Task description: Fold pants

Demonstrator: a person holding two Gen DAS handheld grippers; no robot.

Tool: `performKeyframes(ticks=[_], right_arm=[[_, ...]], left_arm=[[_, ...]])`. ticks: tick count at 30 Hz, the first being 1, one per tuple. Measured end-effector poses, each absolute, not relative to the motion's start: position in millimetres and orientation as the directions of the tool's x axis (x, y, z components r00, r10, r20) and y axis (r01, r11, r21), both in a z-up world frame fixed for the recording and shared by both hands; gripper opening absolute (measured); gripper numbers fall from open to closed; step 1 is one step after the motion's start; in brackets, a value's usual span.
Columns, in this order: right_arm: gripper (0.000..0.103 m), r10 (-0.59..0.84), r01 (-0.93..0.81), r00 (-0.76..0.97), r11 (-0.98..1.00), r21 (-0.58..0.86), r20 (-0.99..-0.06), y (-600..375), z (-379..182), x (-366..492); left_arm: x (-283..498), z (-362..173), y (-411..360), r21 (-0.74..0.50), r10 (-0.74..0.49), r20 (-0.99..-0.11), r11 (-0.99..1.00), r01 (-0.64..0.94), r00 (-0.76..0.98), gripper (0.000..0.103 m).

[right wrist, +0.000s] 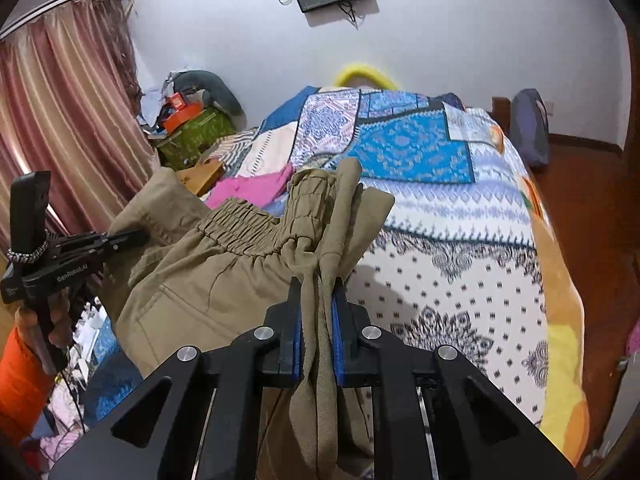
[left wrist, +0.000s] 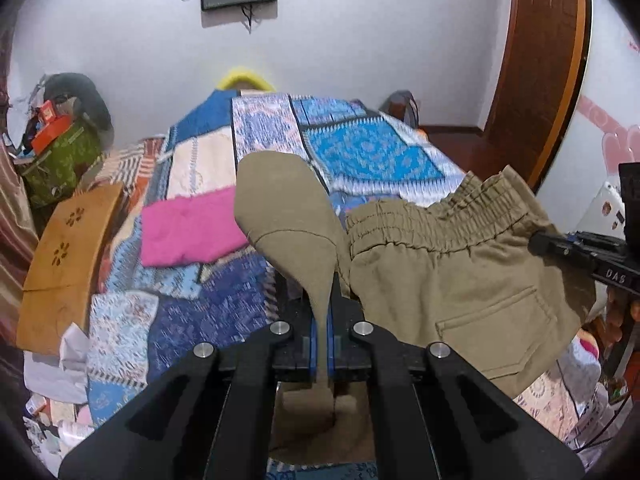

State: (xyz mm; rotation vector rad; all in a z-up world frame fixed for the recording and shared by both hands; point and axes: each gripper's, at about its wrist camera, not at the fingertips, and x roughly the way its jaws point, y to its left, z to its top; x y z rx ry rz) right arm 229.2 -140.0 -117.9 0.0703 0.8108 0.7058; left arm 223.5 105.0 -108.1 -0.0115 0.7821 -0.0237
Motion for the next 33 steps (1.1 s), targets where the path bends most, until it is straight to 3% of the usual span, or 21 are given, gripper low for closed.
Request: performKeyframes(ticks=[6,18,33], right_arm=[[0.01,0.613,-0.581,0.504,0.762,0.286,-0.609,-114.4,-95.5,248.1],[0.01,0.653,-0.647,0.505,0.719,0.254,-0.564,-39.8,-78.9,296.4],[0.01,0.642,-0.694,0.487,0.696,0.184,-0.592,78.0,-112.3,369.2]], left_arm=[[236.3,-82.2,125.2,0.012,0.021,-0.657,1.0,-0.017,0.754,0.003],[280.4,-79.7,198.0,0.062,0.136,-0.63,0.99,-0.125,0.764,0.003],[370.5,-137.5,310.1,0.06,0.223,-0.663,0.967,-0.246,0.715,0.003]])
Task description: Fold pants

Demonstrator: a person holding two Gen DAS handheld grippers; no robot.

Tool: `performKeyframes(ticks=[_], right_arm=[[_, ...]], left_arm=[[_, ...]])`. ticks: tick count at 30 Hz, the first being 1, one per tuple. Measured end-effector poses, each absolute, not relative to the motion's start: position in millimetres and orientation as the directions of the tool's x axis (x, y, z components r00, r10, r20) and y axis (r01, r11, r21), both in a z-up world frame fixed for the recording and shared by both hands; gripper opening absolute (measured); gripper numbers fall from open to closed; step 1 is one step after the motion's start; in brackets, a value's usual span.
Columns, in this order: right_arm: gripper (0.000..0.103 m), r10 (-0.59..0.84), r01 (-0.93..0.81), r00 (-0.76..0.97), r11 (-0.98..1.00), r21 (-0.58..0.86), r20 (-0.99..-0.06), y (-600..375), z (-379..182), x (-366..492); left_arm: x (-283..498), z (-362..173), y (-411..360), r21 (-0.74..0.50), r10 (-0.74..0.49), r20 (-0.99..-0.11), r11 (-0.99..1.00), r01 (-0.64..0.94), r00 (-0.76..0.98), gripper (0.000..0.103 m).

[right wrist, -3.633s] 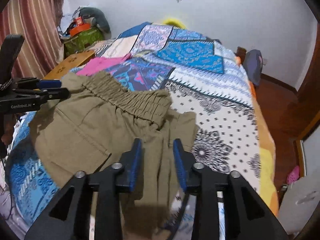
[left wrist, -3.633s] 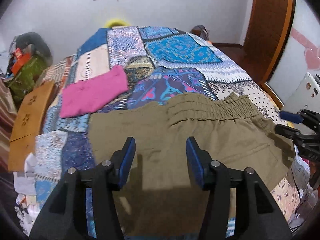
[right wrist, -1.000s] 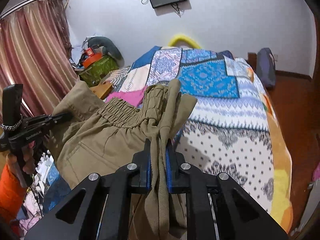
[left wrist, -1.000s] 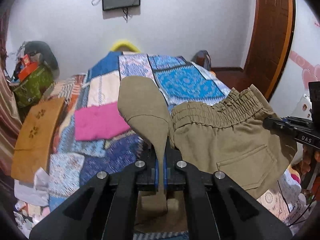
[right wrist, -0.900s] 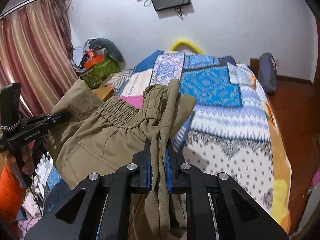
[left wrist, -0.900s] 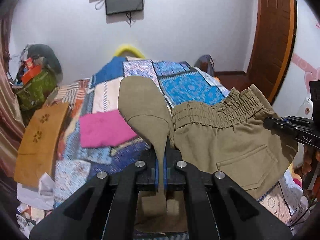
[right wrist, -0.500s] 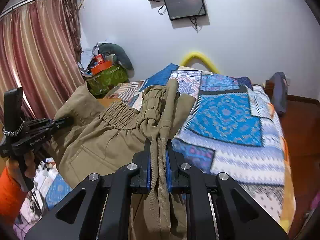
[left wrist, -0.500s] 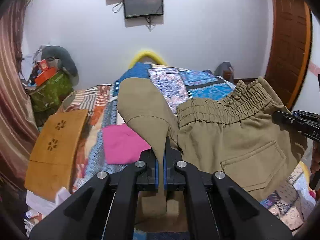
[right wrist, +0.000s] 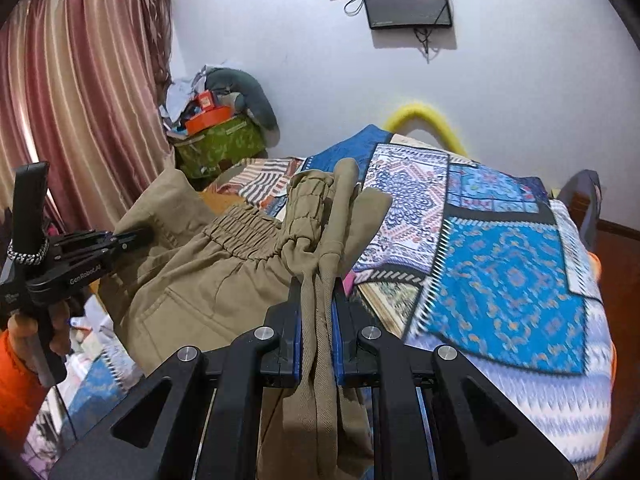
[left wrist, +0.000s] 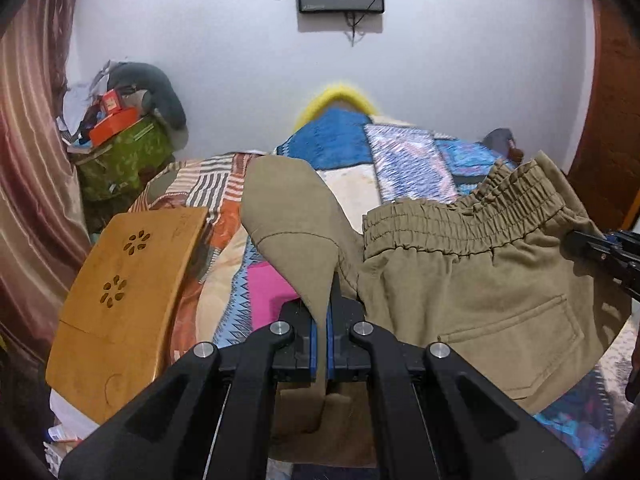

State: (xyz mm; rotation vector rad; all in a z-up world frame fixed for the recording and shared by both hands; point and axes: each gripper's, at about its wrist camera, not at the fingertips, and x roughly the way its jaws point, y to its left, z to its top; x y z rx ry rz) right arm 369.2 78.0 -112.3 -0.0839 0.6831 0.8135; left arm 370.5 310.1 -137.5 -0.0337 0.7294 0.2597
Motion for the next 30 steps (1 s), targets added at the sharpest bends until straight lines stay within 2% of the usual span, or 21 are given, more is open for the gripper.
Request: performKeyframes(ticks=[5,13,16,18,19,21,25,30], right_arm=[[0.01,0.616,-0.684,0.481,0.709,0.172,-0.624,105.0,-138.2,389.5],[0.01,0.509,-0.685,0.445,0.724,0.086,-0.737,138.5,-189.4,416.1],[0.011,0.478,-0.683,0.44,0.728,0.062,-0.76,136.6,-197.1,416.8],[0.015,0.47,-0.668,0.421,0.739,0.085,-0.776,131.3,-200.2,420.0],[0.023,0.458,-0.654,0.409,0.751,0.097,-0.789,129.0,-202.3,422.2],[0.028,0.434,-0.641,0.407,0.762,0.087,-0.804,125.7,-204.8,423.4],[0.047,0.411,-0.624,0.411,0.778,0.078,-0.814,111.9,-199.9,414.6],[0.051,0.416,-0.611,0.413,0.786,0.093,-0.81,95.2,-177.2,399.8]], left_arm=[[406.8,-175.3,339.3,0.036,0.204,-0.708,0.966,-0.255,0.676,0.003],[447.2,-255.9,365.2,0.099,0.243,-0.793,0.956,-0.275,0.558,0.004],[444.0,-278.4,369.8,0.119,0.253,-0.81,0.954,-0.275,0.529,0.01],[441.0,-286.6,372.6,0.119,0.254,-0.823,0.952,-0.283,0.508,0.015],[439.6,-288.4,374.3,0.118,0.256,-0.826,0.95,-0.29,0.502,0.017],[436.0,-288.4,376.3,0.126,0.272,-0.825,0.943,-0.307,0.495,0.025],[420.8,-279.0,376.8,0.152,0.29,-0.835,0.938,-0.31,0.467,0.026],[391.8,-249.1,369.8,0.169,0.303,-0.832,0.936,-0.308,0.465,0.026]])
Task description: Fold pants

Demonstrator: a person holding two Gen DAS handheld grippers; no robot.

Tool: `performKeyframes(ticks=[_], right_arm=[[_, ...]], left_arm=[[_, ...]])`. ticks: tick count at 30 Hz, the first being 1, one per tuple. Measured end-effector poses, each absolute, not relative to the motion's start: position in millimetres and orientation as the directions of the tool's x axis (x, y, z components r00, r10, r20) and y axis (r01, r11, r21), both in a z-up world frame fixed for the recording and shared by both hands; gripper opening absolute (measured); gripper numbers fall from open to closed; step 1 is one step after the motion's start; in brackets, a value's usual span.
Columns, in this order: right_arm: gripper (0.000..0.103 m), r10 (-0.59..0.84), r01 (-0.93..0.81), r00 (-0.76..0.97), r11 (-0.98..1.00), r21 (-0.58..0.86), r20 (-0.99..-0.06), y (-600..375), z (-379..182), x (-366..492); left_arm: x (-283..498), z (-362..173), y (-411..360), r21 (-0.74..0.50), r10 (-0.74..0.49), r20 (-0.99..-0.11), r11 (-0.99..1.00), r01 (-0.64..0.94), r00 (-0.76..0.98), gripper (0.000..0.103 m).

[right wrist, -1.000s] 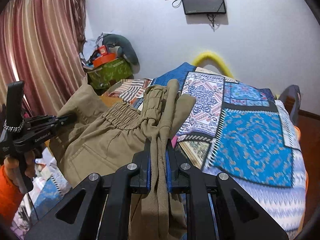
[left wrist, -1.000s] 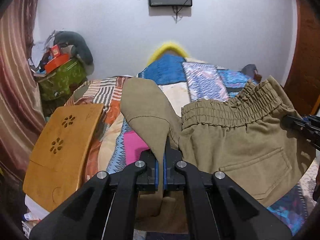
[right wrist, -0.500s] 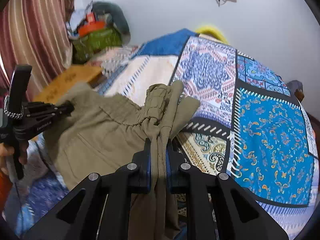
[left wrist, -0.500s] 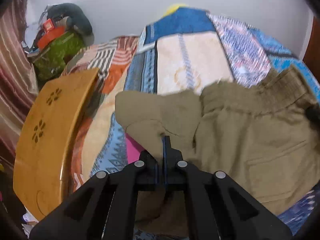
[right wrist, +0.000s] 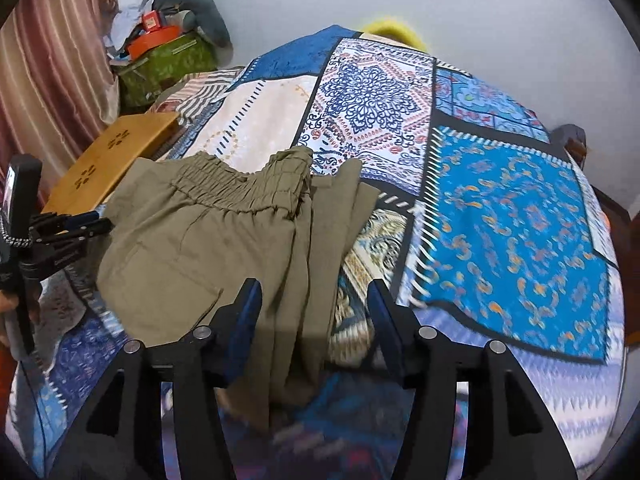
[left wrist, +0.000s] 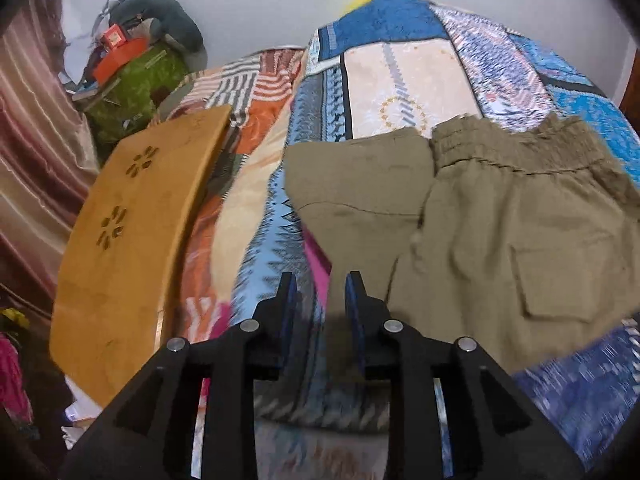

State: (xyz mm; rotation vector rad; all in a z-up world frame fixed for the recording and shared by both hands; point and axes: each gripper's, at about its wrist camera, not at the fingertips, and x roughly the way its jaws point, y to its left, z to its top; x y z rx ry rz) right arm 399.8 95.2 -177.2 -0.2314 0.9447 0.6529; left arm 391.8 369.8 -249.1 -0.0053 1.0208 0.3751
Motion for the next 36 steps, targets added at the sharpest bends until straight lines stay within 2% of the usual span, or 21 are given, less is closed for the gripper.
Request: performKeyframes(ticks=[9,19,27,33,36], right_arm=[[0.051,0.512,-0.653,0.507,0.753,0.079,-0.693,66.2,-87.3,336.1],[0.053,0.643,-0.695,0.611,0.715,0.076,-0.462,8.6,13.0,225.0],[0.053,0.715,-0.735,0.644,0.677,0.039,-0.274,-31.1,51.3,124.7],[0.053,0.702,-0.716,0.683,0.698,0.008,-0.201,-42.2,52.1,82.8],[0.053,0.711,-0.719,0.681,0.694,0.022,-0.176,-42.8,50.7,73.3]], left_arm=[[317.4,-142.0,310.8,0.11,0.263,-0.744,0.955,-0.275,0.614,0.035],[198.2,-27.3,228.0,-0.02,0.173,-0.569,0.974,-0.224,0.804,0.035],[95.4,20.0,171.1,-0.047,0.158,-0.408,0.98,-0.193,0.899,0.035],[40.5,37.7,133.8,-0.027,0.157,-0.301,0.984,-0.173,0.941,0.035],[20.2,43.9,123.4,-0.031,0.161,-0.255,0.984,-0.174,0.953,0.042]])
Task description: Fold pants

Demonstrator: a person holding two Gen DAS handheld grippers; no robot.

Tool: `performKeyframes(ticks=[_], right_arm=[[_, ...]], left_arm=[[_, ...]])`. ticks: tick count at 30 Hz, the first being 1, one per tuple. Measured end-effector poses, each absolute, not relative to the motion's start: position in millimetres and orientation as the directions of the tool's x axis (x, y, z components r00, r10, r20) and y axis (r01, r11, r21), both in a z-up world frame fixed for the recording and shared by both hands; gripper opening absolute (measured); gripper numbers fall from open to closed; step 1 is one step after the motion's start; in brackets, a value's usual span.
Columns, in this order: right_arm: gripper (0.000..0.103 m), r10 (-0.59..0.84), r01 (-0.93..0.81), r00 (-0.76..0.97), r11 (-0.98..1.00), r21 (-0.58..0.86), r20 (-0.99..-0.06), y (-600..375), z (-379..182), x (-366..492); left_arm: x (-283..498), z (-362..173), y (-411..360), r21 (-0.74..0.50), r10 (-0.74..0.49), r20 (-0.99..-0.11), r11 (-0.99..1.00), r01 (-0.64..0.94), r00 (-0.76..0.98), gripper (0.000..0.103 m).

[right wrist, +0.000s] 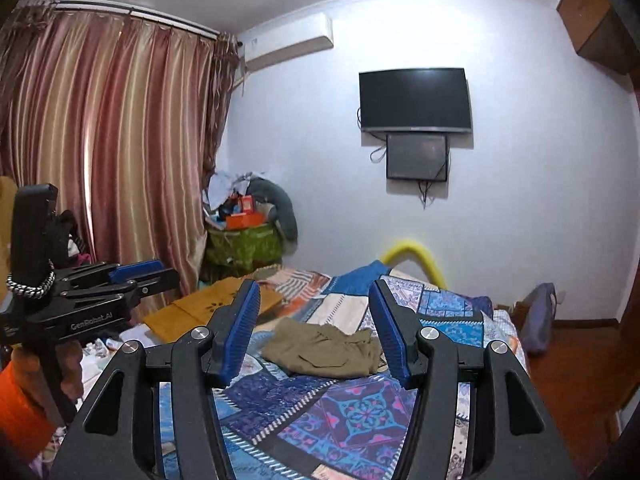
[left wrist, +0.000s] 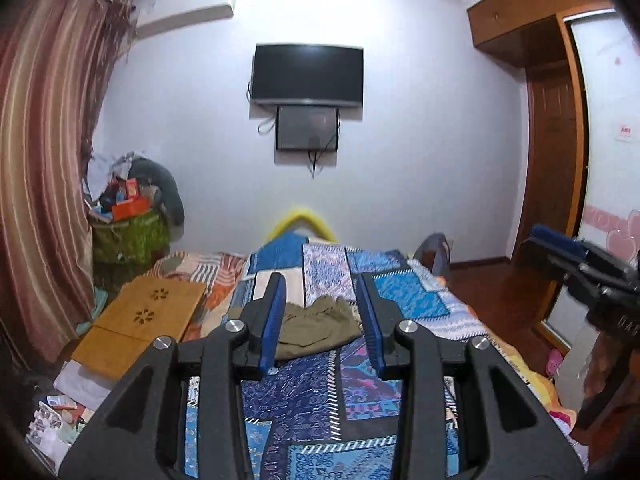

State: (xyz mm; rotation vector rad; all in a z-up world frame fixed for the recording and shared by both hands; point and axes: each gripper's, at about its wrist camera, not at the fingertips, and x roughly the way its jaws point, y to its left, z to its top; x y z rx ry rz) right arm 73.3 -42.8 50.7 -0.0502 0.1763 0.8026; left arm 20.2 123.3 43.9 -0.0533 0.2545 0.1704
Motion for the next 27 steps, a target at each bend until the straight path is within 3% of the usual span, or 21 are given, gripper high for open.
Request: performKeyframes(ticks=[4,11,16,20,27], right_arm=[[0.053,0.722,-0.724,0.671,0.687,0.06,-0.17,-45.6,48.5,67.3],[0.081,0.715,-0.714,0.685,0.697,0.066,-0.14,-50.1,50.5,55.5],[0.089,0.697,-0.697,0.705,0.715,0.049,-0.13,-53.3,52.0,47.0],[0.103,0.688,-0.688,0.715,0.724,0.05,-0.123,-57.2,49.7,44.2],[0.103,0.685,-0.686,0.716,0.726,0.051,-0.133,-56.9,42.1,41.0]], left_arm=[[-2.2,48.5,112.3,-0.031,0.151,-0.215,0.986,-0.162,0.965,0.051],[-14.2,47.6,99.1,-0.016,0.16,-0.187,0.986,-0.166,0.969,0.077],[-19.4,46.5,99.5,-0.041,0.164,-0.176,0.984,-0.174,0.971,0.096],[-22.2,46.9,98.5,-0.035,0.188,-0.164,0.98,-0.196,0.968,0.101],[-21.0,44.6,98.8,-0.031,0.197,-0.165,0.978,-0.204,0.966,0.103]])
